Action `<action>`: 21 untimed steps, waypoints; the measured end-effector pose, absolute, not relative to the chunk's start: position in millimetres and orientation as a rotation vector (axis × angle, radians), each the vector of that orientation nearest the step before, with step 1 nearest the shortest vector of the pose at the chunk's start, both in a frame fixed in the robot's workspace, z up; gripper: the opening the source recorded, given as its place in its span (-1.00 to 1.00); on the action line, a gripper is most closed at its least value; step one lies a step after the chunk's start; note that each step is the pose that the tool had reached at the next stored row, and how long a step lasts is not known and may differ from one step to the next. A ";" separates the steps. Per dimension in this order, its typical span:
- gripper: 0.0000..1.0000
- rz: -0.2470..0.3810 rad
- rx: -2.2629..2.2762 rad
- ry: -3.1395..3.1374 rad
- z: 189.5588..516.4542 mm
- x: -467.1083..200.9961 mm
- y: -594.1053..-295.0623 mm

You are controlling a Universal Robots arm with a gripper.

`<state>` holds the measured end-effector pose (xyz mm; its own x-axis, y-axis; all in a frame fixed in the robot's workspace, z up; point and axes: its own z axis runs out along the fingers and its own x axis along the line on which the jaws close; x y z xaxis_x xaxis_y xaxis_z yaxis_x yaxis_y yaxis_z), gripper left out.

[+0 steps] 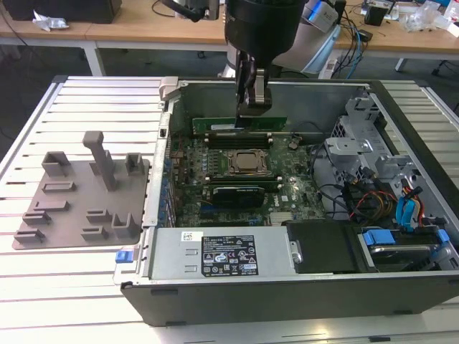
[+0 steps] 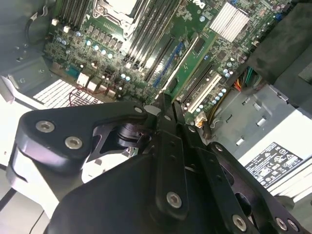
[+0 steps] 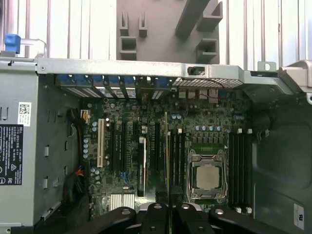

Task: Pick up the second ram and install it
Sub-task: 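Insert the second ram into the second slot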

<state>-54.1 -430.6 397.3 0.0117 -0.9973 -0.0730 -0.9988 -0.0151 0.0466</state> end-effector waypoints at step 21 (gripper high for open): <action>-0.73 0.134 -2.222 2.192 351.4 -54.1 -430.6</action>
